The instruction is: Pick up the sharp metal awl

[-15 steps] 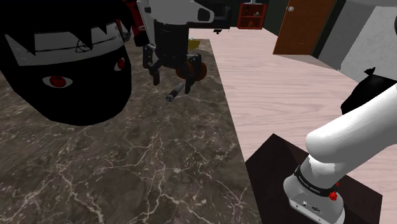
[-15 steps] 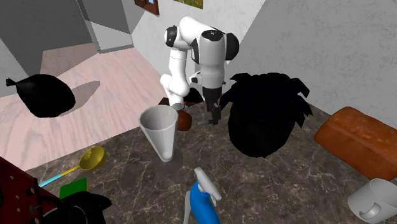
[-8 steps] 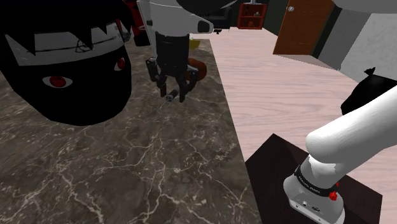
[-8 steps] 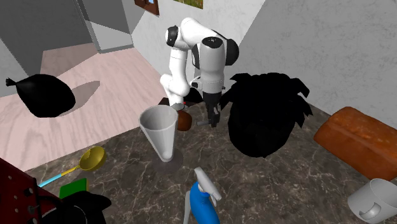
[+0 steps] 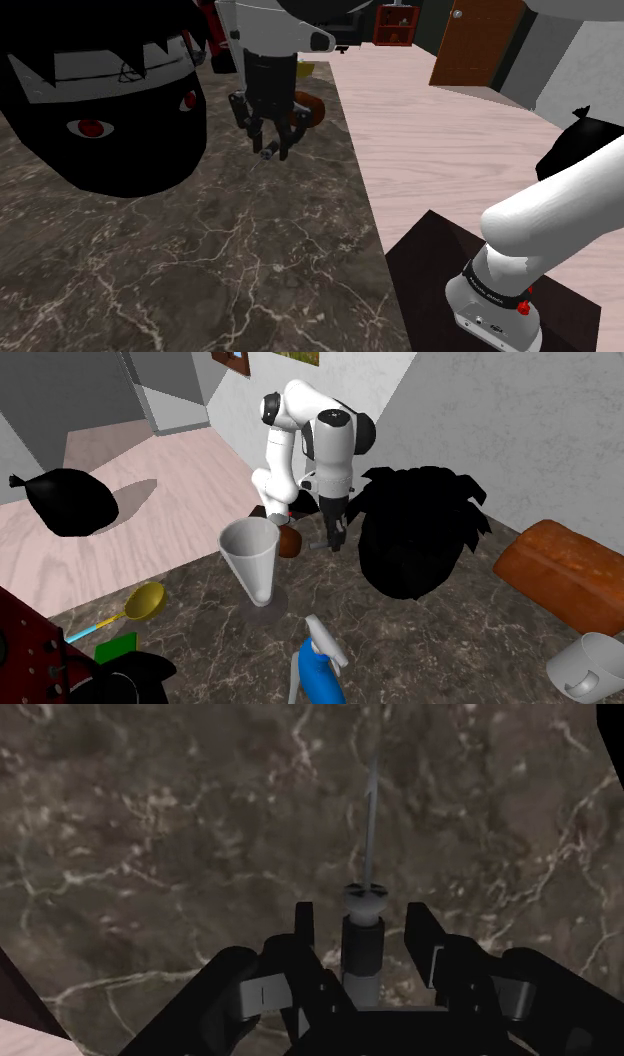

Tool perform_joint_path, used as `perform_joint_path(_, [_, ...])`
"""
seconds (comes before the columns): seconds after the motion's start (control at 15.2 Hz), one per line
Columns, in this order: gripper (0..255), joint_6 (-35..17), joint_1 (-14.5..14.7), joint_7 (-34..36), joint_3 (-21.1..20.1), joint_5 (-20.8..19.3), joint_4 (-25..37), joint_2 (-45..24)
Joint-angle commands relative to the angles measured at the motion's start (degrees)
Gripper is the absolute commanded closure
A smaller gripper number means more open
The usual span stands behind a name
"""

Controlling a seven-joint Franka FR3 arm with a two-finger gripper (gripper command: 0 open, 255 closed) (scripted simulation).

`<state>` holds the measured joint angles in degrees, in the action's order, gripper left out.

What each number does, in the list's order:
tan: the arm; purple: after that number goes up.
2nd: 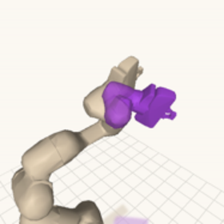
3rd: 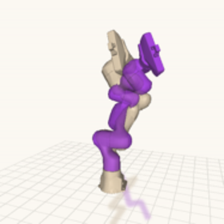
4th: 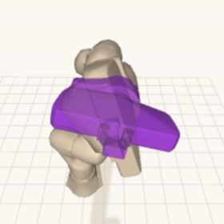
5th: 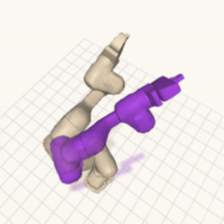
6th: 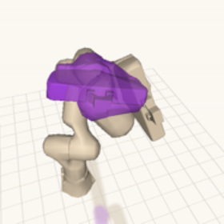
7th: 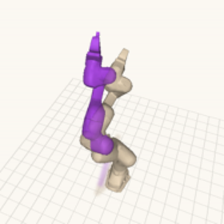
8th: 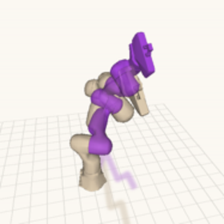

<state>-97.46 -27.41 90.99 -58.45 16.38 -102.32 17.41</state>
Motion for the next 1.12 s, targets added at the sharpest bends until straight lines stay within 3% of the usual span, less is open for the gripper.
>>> perform_joint_path(0.0, [255,0.5,-0.2,0.2,-0.2,-0.2,0.6,-0.5])
perform_joint_path(1.06, [255,11.0,-2.6,4.4,-3.7,-5.2,15.2,-6.5])
